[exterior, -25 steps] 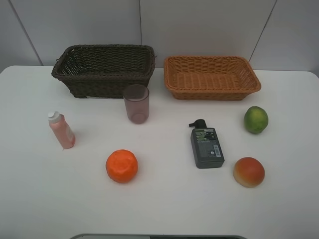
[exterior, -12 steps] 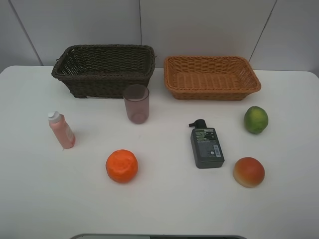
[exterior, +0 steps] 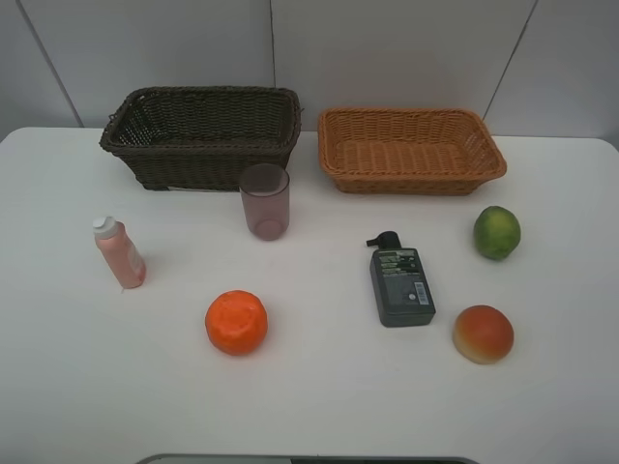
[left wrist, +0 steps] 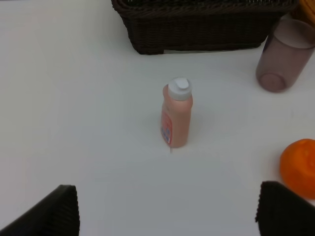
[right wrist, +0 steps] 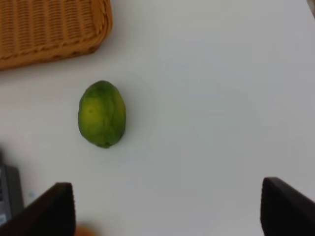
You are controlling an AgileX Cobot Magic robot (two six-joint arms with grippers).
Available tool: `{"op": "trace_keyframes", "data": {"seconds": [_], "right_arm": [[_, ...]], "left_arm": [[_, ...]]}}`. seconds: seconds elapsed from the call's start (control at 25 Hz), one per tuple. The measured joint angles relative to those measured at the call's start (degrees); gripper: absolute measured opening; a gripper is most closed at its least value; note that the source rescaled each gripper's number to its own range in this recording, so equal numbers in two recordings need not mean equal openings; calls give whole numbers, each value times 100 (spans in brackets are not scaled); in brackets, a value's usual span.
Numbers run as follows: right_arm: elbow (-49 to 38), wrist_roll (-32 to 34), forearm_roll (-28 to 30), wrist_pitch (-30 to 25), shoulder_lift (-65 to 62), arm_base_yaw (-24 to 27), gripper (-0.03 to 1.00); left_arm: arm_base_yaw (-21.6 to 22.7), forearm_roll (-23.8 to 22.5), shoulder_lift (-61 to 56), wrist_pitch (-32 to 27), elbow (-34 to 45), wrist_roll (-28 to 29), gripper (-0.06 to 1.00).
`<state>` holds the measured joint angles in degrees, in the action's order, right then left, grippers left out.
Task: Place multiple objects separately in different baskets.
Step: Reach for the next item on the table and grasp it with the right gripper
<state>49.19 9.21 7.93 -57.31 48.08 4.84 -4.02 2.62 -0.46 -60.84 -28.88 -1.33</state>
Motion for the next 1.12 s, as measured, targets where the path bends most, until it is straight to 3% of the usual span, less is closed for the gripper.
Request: {"op": "trace_keyframes", "data": {"seconds": [0.24, 0.6, 0.8, 1.04, 1.12], "right_arm": [[436, 213, 0, 278, 1581, -94, 57], [448, 236, -316, 1042, 3147, -889, 57], [460, 709, -293, 1459, 3830, -1033, 57], [751, 990, -172, 1560, 4417, -1189, 57], [870, 1031, -169, 1554, 4564, -1248, 63]], "left_arm": [[0, 0, 0, 0, 0, 0, 92], [0, 0, 0, 0, 0, 0, 92], [0, 0, 0, 0, 0, 0, 92], [0, 0, 0, 0, 0, 0, 92], [0, 0, 0, 0, 0, 0, 92]]}}
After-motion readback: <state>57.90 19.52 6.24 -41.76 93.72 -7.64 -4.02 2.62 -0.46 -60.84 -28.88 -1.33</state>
